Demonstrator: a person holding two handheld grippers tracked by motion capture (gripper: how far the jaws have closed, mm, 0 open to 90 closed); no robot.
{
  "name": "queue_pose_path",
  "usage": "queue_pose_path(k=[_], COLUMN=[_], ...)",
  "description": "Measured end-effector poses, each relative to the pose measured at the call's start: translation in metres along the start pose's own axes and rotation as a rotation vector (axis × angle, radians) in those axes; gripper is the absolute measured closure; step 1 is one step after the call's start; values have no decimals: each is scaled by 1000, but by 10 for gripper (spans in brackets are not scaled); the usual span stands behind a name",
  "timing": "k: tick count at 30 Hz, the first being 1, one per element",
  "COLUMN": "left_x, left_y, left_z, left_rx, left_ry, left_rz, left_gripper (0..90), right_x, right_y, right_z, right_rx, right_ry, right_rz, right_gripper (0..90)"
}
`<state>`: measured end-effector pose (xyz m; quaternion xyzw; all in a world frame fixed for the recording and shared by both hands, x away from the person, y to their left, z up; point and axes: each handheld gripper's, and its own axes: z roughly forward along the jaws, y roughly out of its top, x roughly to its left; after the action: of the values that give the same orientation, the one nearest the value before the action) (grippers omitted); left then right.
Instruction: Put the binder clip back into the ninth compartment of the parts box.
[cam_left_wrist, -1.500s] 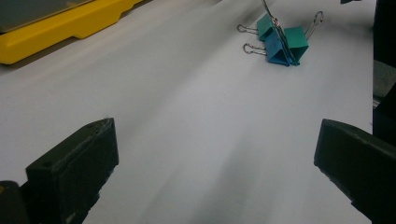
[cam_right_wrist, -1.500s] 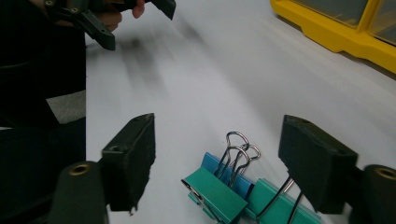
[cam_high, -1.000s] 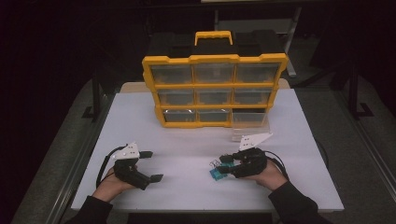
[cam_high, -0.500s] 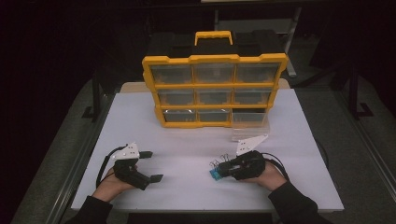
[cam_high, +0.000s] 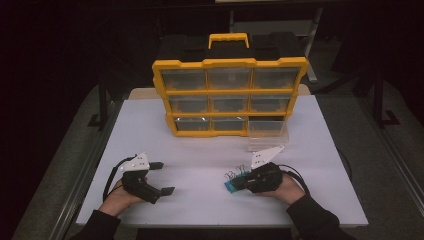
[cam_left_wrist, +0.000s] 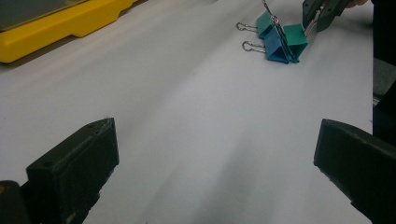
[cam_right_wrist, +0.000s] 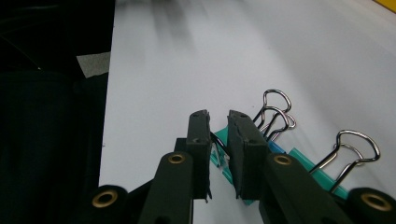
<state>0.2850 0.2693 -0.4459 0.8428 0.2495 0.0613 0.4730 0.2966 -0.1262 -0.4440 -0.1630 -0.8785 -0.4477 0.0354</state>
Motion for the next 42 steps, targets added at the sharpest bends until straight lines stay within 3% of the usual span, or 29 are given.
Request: queue_pose_path(k=[13, 29, 42], left_x=[0, -1, -2], left_y=[0, 0, 0], left_z=[0, 0, 0], left_rx=[-1, 3, 5], left_ry=[-1, -6, -6], left_rz=[0, 5, 12], left_gripper=[0, 0, 2], right_x=[-1, 1, 4], right_y=[0, 2, 11], right_z=[-1, -4, -12], right_rx=[3, -12, -36], right_ry=[10, 10, -30], right_rz=[-11, -8, 9], right_gripper=[868, 870, 870])
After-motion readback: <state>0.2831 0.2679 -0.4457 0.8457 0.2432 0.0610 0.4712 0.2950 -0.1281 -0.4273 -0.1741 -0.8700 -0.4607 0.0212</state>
